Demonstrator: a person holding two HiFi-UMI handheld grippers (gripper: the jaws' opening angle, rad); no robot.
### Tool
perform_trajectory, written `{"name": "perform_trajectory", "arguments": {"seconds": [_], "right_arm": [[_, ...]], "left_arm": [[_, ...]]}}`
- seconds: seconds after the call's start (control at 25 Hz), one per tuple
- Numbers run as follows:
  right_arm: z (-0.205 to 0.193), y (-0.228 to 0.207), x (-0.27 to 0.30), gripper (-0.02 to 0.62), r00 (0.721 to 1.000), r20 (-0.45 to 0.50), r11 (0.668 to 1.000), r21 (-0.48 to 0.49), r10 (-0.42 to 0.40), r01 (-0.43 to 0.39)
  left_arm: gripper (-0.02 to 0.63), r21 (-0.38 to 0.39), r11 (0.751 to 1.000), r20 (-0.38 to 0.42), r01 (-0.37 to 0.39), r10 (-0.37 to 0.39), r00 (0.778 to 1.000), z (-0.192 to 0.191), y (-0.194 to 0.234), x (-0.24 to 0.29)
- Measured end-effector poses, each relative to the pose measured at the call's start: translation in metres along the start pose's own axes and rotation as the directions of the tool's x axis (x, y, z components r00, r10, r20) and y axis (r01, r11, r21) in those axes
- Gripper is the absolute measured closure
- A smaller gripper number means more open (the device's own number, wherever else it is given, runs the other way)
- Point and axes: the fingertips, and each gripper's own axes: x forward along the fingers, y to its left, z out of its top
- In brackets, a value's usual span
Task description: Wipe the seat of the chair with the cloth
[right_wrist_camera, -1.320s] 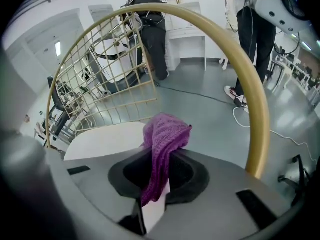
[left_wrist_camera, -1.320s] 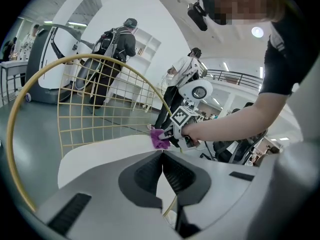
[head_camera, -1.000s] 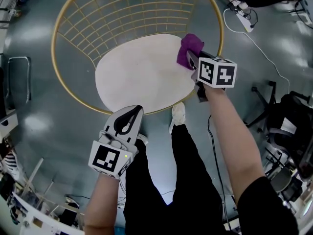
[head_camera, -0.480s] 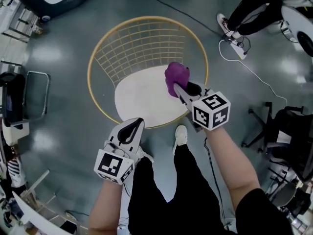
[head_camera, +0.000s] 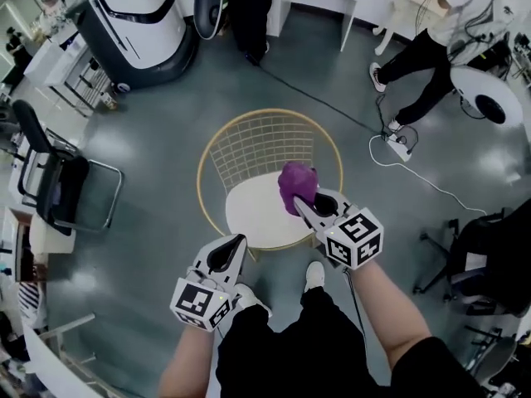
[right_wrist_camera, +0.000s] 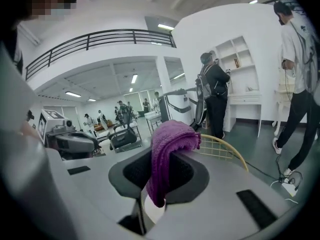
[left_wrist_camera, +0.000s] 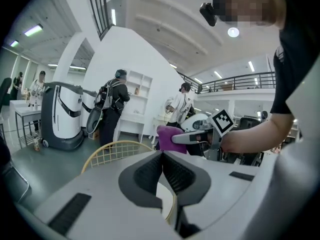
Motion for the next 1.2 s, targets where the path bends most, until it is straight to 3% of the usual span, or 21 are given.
{"name": "perform_trajectory", "arguments": {"seconds": [0.36,0.88,1.2], "right_arm": [[0.021,0.087,-0.065,0.525,0.999,0.05,0.999,0.038,-0.019,0.017],[-0.037,0.168,-0.099,0.525,0.999,-0.013,0.995,0.093,-0.04,0.041],[-0.045,0.181,-0.122,0.526,0.999,-0.017,0.998,0.045,0.04,-0.039]], "left_arm": [[0.589,0.053,0.998,0.044,0.046,-0.048,0.998,0.044,-0.027,-0.082],[0.589,0.022,0.987,-0.053,0.157,-0.155,0.986,-0.002,-0.045,-0.133],[0.589,0.027,0.995,-0.038,0.092,-0.091,0.995,-0.006,-0.071,-0.141]]}}
